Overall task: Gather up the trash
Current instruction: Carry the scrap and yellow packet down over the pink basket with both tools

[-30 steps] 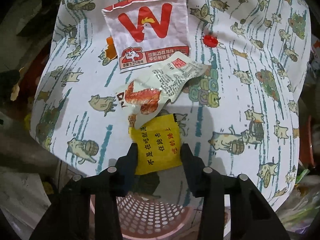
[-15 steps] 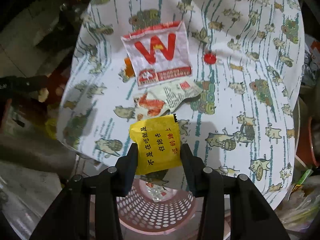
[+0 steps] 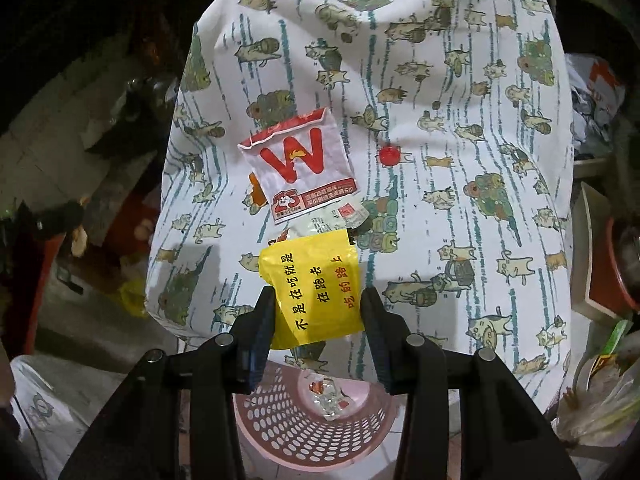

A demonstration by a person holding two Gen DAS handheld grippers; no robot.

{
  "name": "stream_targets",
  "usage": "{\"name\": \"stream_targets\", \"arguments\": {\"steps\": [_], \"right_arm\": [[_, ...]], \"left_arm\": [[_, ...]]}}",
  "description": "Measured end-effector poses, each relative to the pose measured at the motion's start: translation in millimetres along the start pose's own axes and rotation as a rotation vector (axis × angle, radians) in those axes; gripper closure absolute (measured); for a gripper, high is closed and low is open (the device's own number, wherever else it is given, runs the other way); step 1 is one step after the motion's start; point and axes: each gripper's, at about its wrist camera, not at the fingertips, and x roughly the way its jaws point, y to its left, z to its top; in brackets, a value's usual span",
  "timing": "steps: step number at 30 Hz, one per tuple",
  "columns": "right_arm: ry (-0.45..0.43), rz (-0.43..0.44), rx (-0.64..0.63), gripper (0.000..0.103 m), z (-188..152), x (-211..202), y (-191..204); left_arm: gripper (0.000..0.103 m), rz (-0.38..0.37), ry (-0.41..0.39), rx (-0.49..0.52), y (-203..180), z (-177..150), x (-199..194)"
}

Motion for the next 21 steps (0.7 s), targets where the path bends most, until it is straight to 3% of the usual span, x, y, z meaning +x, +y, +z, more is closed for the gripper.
{"name": "stream_targets", "arguments": {"steps": [9, 13, 21], "right_arm": [[0.046, 0.082, 0.017, 0.058, -12, -5, -6], [0.090, 0.108, 0.030, 0.058, -20, 2, -8], [0.240, 0.224, 0.179, 0.058, -41, 32, -25]], "left_arm": [[0.080, -0.002, 0.075, 0.043, -12, -28, 22], [0.080, -0.011, 0.173, 0.041, -8, -51, 48], [0.080, -0.025, 0.406, 0.049, -7, -101, 102]]}}
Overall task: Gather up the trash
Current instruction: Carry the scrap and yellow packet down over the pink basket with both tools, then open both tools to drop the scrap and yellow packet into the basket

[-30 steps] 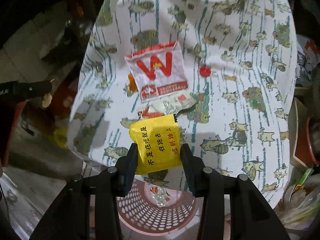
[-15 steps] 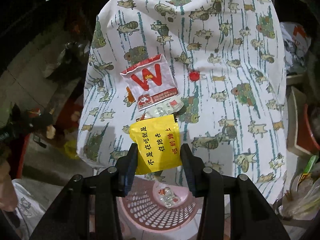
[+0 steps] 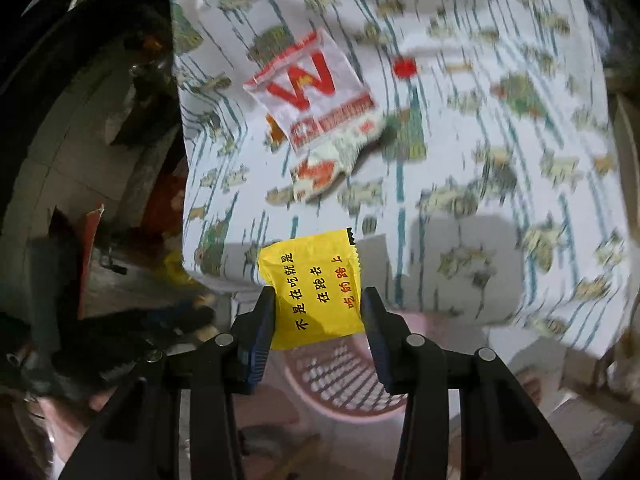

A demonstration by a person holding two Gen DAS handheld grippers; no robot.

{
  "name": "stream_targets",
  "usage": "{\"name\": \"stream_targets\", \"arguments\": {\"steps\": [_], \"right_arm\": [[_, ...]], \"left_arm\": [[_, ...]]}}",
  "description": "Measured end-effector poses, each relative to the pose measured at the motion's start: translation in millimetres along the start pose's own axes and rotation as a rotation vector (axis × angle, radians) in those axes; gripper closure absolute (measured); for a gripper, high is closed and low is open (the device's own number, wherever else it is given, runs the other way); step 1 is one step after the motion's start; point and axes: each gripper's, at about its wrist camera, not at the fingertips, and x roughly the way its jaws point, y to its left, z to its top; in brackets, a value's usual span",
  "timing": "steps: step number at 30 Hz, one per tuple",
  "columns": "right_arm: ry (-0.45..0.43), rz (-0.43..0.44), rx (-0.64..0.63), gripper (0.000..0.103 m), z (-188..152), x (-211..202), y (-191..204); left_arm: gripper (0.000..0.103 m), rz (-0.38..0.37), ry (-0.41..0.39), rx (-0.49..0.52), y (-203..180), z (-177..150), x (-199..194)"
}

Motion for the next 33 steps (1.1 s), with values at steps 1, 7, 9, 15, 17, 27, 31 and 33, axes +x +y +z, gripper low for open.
{"name": "stream_targets", "arguments": {"steps": [1, 7, 9, 15, 17, 27, 31, 33], "right_arm": [[0.017, 0.008, 0.026, 0.058, -2, 5, -4], [0.150, 0.085, 0.137, 0.058, -15, 40, -25], [0.187, 0.050, 0.113, 0.058, -22, 54, -24], [0.235, -0.022, 0.139, 0.058, -34, 91, -37], [0.255, -0.023, 0.158, 0.058, -37, 102, -45], [0.248, -0.125, 0.140, 0.056, -44, 132, -46], [0.238, -0.121, 0.154, 0.035, -42, 135, -44], [0.220, -0.123, 0.161, 0.032, -41, 131, -45]], "left_arm": [[0.080, -0.002, 0.017, -0.001, 0, -2, 6], [0.080, -0.015, 0.132, -0.025, -4, -12, 54], [0.081, -0.016, 0.149, -0.032, -5, -15, 67], [0.080, 0.014, 0.168, -0.030, -5, -19, 98], [0.080, 0.013, 0.168, -0.035, -4, -18, 105], [0.078, 0.045, 0.185, -0.011, -3, -19, 122], [0.031, 0.083, 0.157, 0.022, -7, -20, 119], [0.031, 0.092, 0.159, 0.052, -11, -21, 119]]}}
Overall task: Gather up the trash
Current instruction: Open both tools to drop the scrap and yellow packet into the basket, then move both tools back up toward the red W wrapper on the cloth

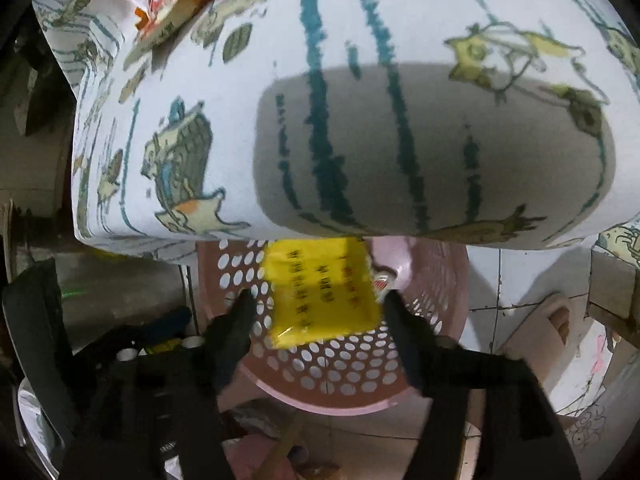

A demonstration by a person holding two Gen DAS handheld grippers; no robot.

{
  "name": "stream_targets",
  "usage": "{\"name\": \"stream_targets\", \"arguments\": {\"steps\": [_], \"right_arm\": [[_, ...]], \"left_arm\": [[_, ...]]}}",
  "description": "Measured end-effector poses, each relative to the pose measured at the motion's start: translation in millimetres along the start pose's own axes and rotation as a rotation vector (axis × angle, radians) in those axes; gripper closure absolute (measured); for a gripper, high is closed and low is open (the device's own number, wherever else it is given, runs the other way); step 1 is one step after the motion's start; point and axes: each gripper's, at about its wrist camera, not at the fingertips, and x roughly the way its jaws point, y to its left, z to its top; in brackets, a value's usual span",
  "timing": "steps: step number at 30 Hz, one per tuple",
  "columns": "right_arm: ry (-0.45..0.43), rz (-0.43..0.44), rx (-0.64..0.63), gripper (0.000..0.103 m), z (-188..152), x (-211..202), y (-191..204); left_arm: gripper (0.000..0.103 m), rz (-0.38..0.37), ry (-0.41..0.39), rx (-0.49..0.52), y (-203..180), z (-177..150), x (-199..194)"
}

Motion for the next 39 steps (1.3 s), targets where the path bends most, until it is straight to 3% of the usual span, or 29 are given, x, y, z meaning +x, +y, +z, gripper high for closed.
{"name": "stream_targets", "arguments": {"steps": [15, 17, 18, 21, 30, 32, 36, 39], "right_arm": [[-0.006, -0.023, 0.017, 0.032, 3, -16, -6], [-0.018, -0.062, 0.027, 0.032, 1, -27, -4], [-0.016, -0.107, 0.040, 0.032, 0, -34, -2], [-0.067, -0.052, 0.029, 0.032, -4, -66, 6], [-0.359, -0.116, -0.122, 0.032, 2, -151, 39], [-0.413, -0.127, -0.167, 0.032, 1, -166, 46], [-0.451, -0.096, -0.186, 0.032, 4, -179, 49], [-0.456, -0.092, -0.182, 0.032, 5, -180, 50]], "left_arm": [[0.031, 0.008, -0.010, -0.006, 1, -2, -6], [0.031, 0.015, -0.018, -0.002, 1, -1, -13], [0.031, 0.024, -0.033, -0.002, 2, 0, -20], [0.031, 0.062, -0.107, -0.005, 3, 3, -51], [0.031, 0.086, -0.366, -0.020, 8, 1, -145], [0.031, 0.127, -0.429, -0.025, 9, 0, -161], [0.031, 0.147, -0.517, -0.018, 10, -1, -182], [0.025, 0.137, -0.546, -0.024, 14, 4, -191]]}}
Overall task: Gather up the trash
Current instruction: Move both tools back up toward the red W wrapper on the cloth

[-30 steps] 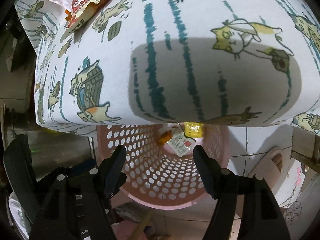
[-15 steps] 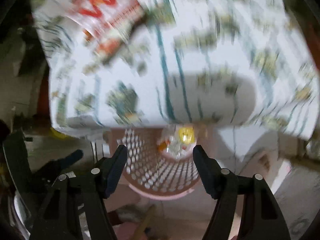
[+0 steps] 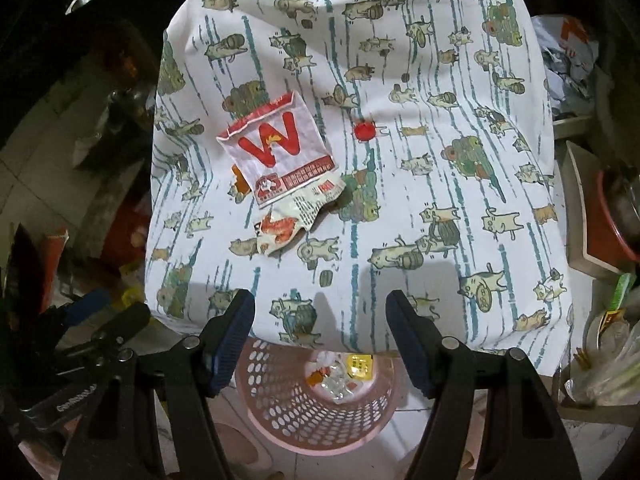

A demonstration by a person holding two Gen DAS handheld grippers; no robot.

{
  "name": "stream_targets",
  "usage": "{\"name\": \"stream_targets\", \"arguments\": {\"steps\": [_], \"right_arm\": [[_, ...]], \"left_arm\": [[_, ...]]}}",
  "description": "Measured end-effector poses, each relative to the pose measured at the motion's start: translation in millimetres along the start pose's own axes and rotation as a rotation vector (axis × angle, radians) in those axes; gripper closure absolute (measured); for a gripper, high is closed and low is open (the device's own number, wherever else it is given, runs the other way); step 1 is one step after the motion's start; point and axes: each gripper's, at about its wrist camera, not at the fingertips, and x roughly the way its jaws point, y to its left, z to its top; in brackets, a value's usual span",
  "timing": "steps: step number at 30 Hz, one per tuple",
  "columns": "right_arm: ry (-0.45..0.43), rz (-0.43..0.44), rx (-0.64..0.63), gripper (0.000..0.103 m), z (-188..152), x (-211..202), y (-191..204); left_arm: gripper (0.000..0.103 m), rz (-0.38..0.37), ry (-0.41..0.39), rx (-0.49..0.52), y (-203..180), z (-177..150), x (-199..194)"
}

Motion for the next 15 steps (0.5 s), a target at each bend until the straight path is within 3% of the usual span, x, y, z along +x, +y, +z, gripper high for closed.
{"name": "stream_targets", "arguments": {"steps": [1, 7, 13, 15], "right_arm": [[-0.001, -0.001, -0.001, 0.032, 1, 0, 0], [-0.033, -0.018, -0.005, 0.032, 10, -4, 0], [-0.043, -0.005, 0.049, 0.032, 24, -1, -12], [-0.034, -0.011, 0.061, 0.032, 26, 3, -16]], "left_arm": [[0.018, 0.000, -0.010, -0.003, 1, 0, -2], [0.000, 0.028, -0.064, 0.010, 3, 13, -8], [0.000, 0.018, -0.089, 0.068, 5, 49, 3], [0.000, 0.060, -0.077, 0.086, 10, 62, 14]]}}
